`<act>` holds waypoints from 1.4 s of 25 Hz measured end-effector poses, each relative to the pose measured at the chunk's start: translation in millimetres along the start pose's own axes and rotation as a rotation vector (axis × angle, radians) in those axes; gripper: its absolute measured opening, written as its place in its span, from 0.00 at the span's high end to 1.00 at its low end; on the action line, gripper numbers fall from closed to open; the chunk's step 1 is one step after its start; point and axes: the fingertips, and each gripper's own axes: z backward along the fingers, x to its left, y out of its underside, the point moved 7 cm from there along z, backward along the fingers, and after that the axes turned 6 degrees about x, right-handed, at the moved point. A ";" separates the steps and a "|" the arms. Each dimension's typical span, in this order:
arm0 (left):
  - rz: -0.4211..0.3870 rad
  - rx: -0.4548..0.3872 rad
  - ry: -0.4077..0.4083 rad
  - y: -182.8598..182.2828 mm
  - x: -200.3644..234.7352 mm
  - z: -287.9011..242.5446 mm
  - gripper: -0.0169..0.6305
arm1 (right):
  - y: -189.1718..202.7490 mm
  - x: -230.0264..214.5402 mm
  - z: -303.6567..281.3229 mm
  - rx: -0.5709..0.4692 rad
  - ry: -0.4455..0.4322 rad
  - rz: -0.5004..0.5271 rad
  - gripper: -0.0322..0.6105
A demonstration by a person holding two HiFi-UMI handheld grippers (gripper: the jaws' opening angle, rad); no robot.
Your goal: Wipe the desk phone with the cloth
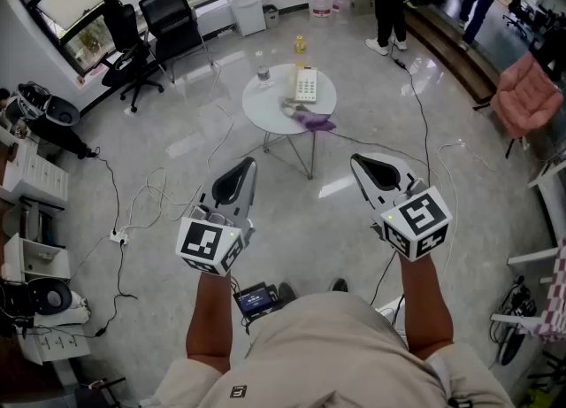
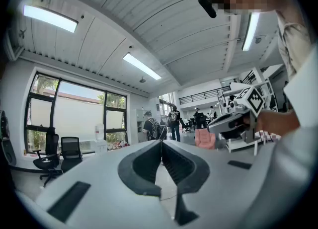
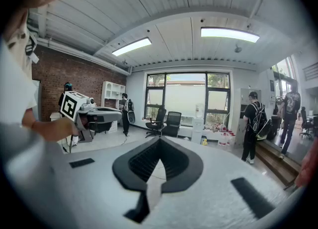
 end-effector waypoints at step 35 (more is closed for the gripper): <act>0.065 -0.007 0.074 41.1 97.3 60.9 0.96 | -21.3 73.4 -64.9 0.000 0.086 -0.072 0.96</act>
